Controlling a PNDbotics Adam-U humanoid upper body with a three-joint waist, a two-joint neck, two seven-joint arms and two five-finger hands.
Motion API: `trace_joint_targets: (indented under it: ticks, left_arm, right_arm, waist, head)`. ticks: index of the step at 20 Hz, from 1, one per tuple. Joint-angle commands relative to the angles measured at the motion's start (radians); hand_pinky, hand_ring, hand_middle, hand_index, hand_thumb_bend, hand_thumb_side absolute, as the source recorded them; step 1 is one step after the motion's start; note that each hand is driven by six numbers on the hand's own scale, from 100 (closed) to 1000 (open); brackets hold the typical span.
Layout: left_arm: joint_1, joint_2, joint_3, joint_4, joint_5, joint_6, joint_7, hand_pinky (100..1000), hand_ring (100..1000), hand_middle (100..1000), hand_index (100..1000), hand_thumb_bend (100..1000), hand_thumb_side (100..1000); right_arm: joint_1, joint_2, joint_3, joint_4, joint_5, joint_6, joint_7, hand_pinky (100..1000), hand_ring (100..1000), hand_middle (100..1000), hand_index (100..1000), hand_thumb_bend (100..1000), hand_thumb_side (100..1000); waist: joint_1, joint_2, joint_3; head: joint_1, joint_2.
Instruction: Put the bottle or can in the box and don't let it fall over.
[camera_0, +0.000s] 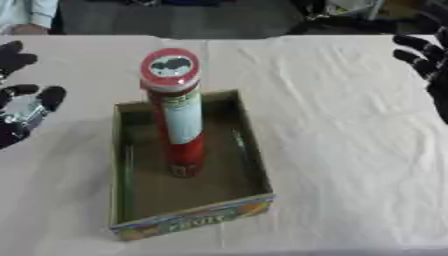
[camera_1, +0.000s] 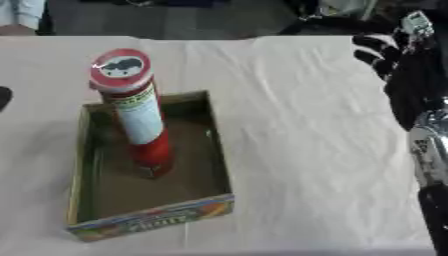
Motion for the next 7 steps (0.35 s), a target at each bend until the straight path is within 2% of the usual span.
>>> trace_joint_targets:
  ticks: [1,7]
  left_arm:
    - [0.006,0.035,0.056,-0.029,0.023,-0.001,0.056,829,1000,980,811,455,392]
    - [0.032,0.030,0.126,-0.034,0.069,0.001,0.138,829,1000,977,838,388,438]
  right_arm:
    - [-0.006,-0.036,-0.013,-0.022,-0.006,-0.004,-0.001,885,837,970,983,100,825]
    - [-0.003,-0.035,-0.012,-0.022,-0.007,-0.006,-0.001,884,837,971,983,100,827]
  waist:
    - [0.003,-0.019,0.001]
    - [0.002,-0.021,0.001]
  head:
    - [-0.003,0.006]
    - [-0.011,0.014]
